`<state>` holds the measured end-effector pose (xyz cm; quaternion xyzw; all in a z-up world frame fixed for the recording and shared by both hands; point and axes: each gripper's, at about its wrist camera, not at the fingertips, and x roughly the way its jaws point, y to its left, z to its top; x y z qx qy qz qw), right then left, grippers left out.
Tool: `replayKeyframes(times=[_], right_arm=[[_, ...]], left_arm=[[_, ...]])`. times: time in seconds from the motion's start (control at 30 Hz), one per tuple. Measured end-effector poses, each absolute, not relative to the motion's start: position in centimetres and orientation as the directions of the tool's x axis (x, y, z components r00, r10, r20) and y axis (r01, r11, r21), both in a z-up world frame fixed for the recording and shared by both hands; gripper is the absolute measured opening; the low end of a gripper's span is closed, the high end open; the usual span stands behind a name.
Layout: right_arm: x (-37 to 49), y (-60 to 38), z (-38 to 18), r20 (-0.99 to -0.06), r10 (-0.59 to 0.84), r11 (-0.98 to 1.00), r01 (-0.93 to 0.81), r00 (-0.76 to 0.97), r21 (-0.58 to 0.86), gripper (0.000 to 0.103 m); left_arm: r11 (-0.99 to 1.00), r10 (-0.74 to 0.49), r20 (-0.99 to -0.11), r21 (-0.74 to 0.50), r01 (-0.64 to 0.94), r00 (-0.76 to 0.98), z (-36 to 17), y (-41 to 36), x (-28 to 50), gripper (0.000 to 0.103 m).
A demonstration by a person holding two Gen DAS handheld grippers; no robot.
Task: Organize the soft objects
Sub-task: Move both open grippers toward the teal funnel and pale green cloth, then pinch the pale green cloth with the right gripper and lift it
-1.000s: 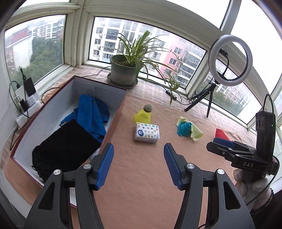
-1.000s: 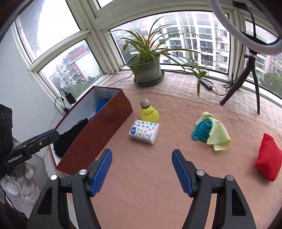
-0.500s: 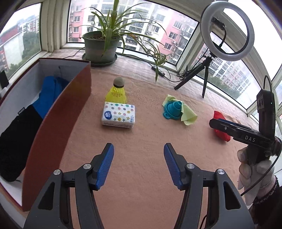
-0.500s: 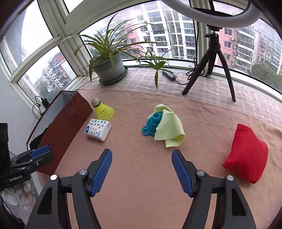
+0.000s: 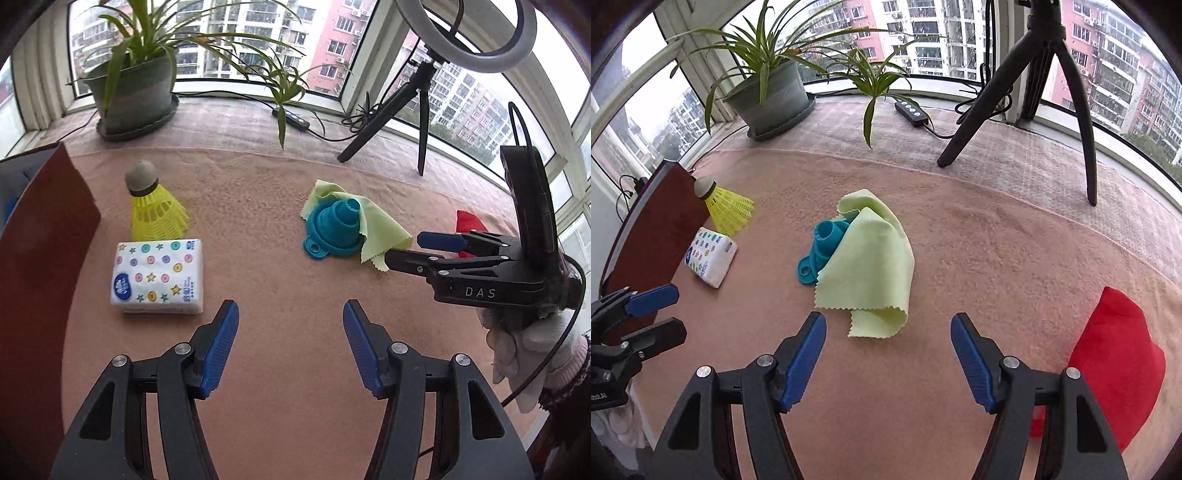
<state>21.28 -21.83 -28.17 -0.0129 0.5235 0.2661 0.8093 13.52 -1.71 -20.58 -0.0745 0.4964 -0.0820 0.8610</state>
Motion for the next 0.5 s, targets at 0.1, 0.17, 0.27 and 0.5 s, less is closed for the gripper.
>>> replayKeyframes(times=[0.1, 0.17, 0.27, 0.5], right_arm=[[21.8, -21.5, -28.6, -0.855, 0.423, 0.849, -0.459, 0.300, 0.260, 0.066], [22.2, -21.2, -29.1, -0.860, 0.418, 0.847, -0.468, 0.292, 0.252, 0.060], [22.9, -21.0, -29.8, -0.866, 0.422, 0.843, -0.468, 0.270, 0.265, 0.045], [23.8, -20.4, -29.9, -0.879, 0.369, 0.861, -0.466, 0.301, 0.202, 0.010]], left_arm=[[0.973, -0.230, -0.847, -0.217, 0.085, 0.478, -21.3, -2.4, 14.4, 0.058], [0.971, -0.238, -0.850, -0.222, 0.089, 0.470, -21.6, -2.6, 14.8, 0.058], [0.970, -0.241, -0.854, -0.223, 0.094, 0.461, -21.8, -2.7, 15.2, 0.058], [0.970, -0.242, -0.857, -0.217, 0.106, 0.456, -22.4, -3.2, 16.4, 0.058]])
